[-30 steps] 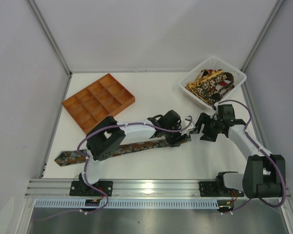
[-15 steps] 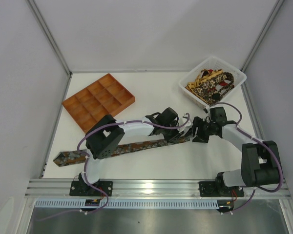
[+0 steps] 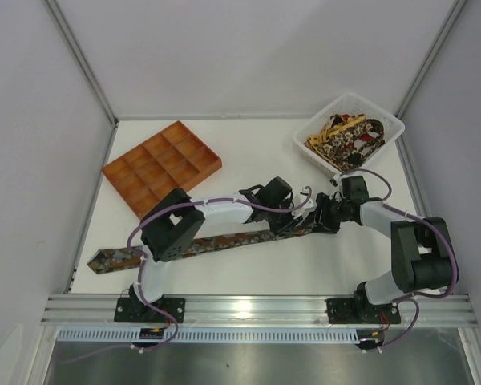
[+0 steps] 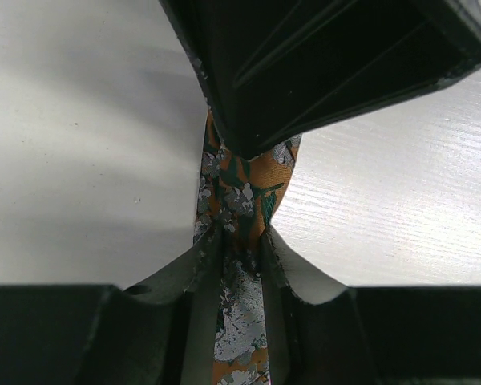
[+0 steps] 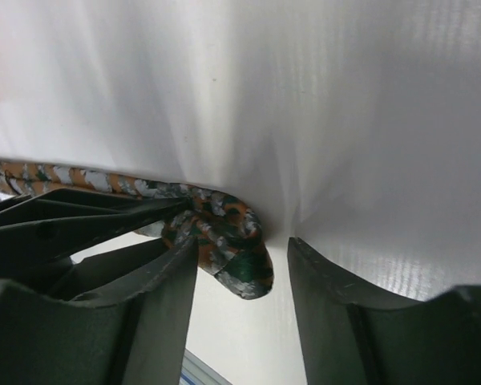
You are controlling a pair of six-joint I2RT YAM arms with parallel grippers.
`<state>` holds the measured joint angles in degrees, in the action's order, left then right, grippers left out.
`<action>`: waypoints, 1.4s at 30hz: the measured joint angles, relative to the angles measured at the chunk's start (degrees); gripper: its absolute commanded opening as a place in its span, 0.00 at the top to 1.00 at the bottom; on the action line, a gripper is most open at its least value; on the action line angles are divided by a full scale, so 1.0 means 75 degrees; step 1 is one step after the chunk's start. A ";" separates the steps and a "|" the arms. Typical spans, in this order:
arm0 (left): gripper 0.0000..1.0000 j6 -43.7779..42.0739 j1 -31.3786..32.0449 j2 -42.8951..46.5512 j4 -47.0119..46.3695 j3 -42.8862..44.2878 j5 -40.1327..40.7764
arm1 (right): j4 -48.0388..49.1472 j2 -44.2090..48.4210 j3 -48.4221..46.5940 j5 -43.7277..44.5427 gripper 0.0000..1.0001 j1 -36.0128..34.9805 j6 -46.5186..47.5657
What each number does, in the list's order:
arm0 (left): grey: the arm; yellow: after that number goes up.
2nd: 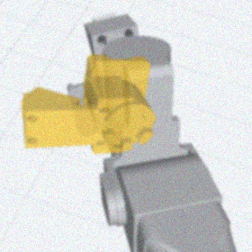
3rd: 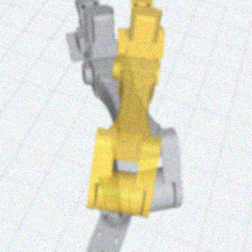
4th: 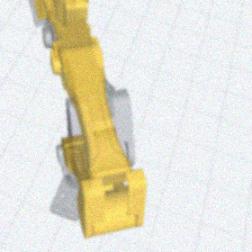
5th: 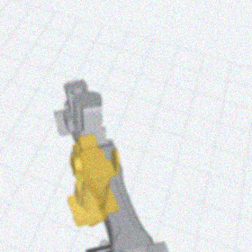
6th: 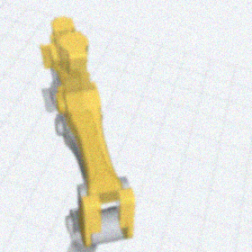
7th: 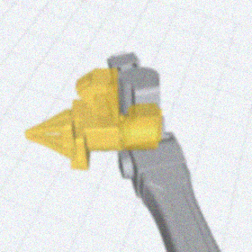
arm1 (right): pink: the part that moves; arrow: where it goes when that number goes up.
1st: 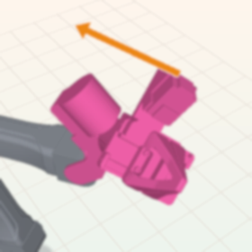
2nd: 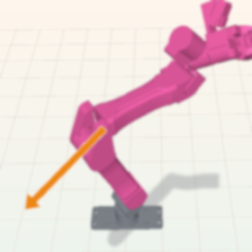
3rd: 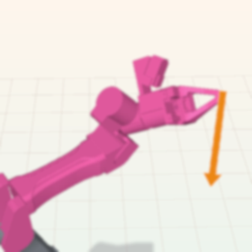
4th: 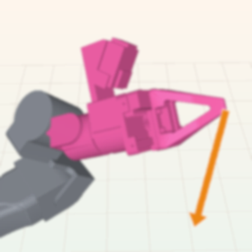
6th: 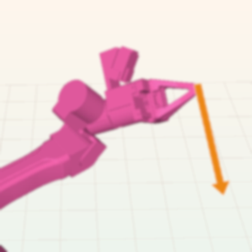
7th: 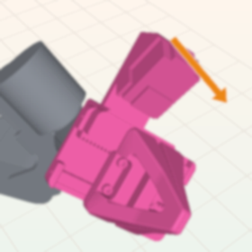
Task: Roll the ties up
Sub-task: Roll the tie
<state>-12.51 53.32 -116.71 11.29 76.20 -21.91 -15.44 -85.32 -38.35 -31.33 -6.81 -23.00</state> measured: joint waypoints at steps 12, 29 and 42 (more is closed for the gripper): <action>0.67 0.0064 -0.0047 -0.0093 0.0015 0.0114 -0.0125 | 0.0455 -0.0323 0.0020 -0.0714 0.43 -0.0131 0.0090; 0.54 0.0344 -0.0154 -0.0087 0.0134 0.0154 -0.0379 | 0.0446 -0.0560 0.0146 -0.0717 0.73 -0.0361 0.0201; 0.60 0.3351 -0.0533 0.2043 -0.1536 -0.1754 -0.0449 | -0.0090 -0.0358 -0.0029 0.0099 0.79 -0.0679 0.0210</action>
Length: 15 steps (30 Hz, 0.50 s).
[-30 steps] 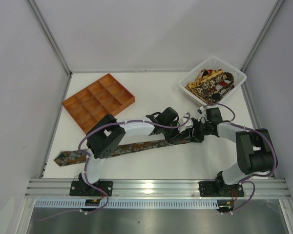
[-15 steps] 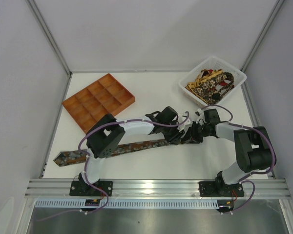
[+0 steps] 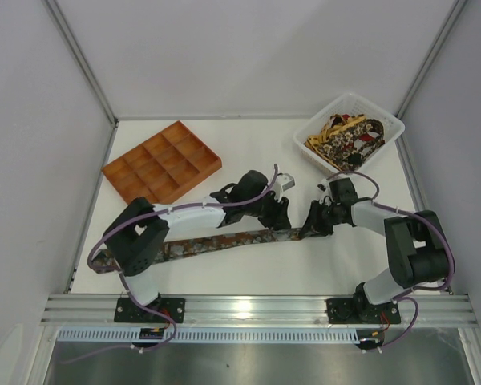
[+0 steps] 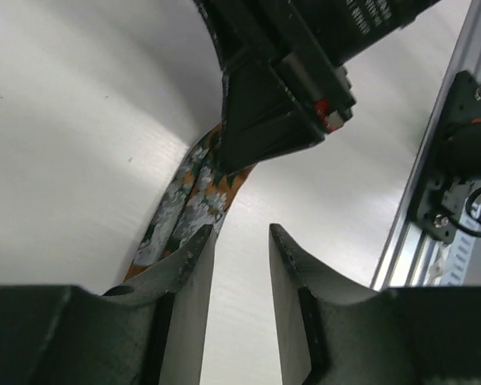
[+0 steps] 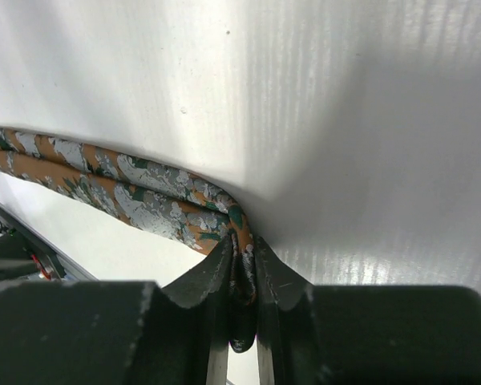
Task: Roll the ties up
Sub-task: Roll the tie
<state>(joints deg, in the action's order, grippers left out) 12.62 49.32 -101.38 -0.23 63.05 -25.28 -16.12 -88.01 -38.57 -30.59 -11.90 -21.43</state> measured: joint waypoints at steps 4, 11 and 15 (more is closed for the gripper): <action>0.57 0.0219 0.0119 -0.0047 -0.0294 -0.0023 0.0009 | -0.0061 0.0047 -0.0070 0.0047 0.54 -0.0105 -0.0108; 0.70 -0.0137 0.0000 -0.1029 0.0216 0.1294 -0.0064 | -0.0530 0.0705 -0.0210 0.0519 0.12 -0.0058 -0.0312; 0.82 -0.0157 -0.0277 -0.1029 0.0597 0.1425 0.0064 | -0.1236 0.1632 -0.0210 0.1070 0.26 0.0032 -0.0361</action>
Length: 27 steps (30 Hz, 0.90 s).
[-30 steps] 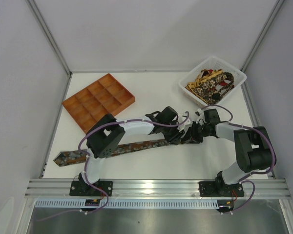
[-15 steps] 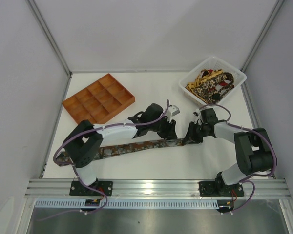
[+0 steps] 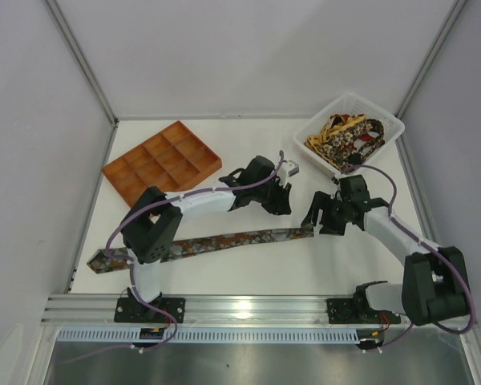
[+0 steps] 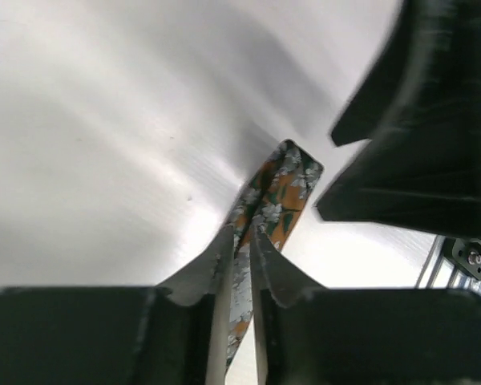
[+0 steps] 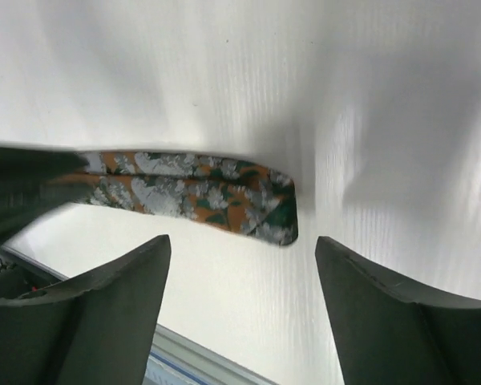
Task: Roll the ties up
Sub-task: Roll the tie
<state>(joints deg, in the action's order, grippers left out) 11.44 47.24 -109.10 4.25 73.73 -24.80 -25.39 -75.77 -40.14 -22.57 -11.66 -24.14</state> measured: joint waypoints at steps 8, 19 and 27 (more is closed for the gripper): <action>0.96 0.0050 -0.0184 -0.0542 0.1064 0.1204 0.0356 | -0.0032 0.1460 0.0927 0.0490 1.00 -0.1230 -0.1058; 0.99 0.0079 -0.0187 -0.1935 0.2655 0.1976 0.0498 | 0.1536 0.0793 0.1868 0.1897 1.00 -0.2847 -0.2722; 0.99 0.0210 -0.0187 -0.1961 0.2812 0.2028 0.0428 | 0.2489 -0.0501 0.1110 0.2337 1.00 -0.3005 -0.3037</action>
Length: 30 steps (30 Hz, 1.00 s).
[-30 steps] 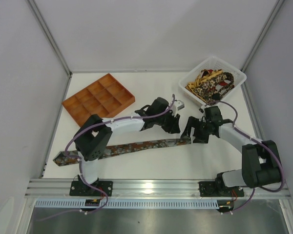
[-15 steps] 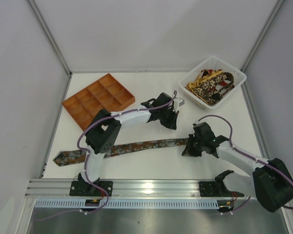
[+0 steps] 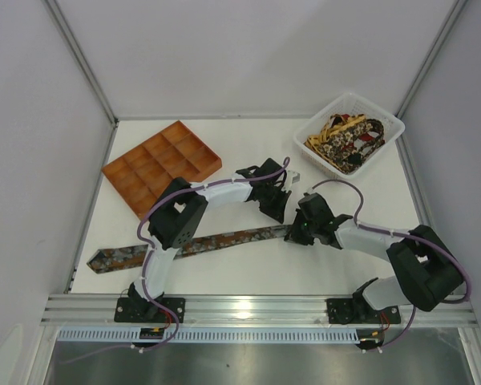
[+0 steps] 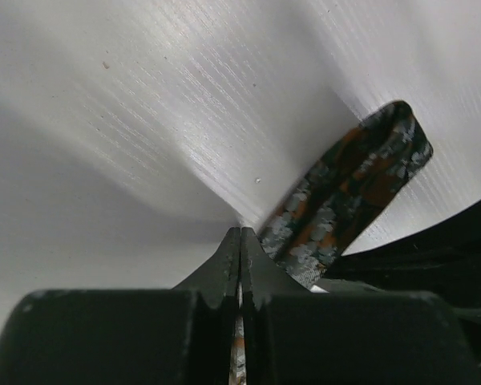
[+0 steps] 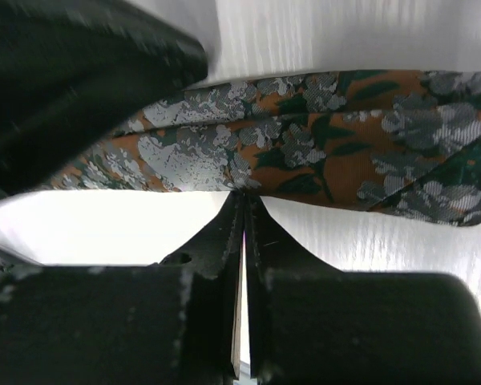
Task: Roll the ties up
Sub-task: Roll the tie
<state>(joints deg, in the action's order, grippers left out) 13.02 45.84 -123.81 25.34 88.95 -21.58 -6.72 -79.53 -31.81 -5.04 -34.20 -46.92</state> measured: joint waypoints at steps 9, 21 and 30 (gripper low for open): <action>0.98 0.0012 -0.0017 0.0009 0.0017 -0.0015 -0.0015 | -0.0175 -0.0256 -0.0361 0.0233 1.00 -0.0029 0.0052; 1.00 0.0297 -0.0035 0.1192 0.0082 -0.0248 0.1145 | -0.1807 0.1810 -0.0580 -0.0058 0.77 0.1102 0.0880; 1.00 0.1533 -0.0015 0.2060 -0.1716 -0.2127 -0.0449 | -0.1588 0.1714 -0.0510 -0.1513 0.18 0.3838 0.1955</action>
<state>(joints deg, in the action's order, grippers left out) 24.51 45.74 -108.36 12.47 72.99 -24.95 -18.63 -66.67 -35.64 -16.38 -5.41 -32.25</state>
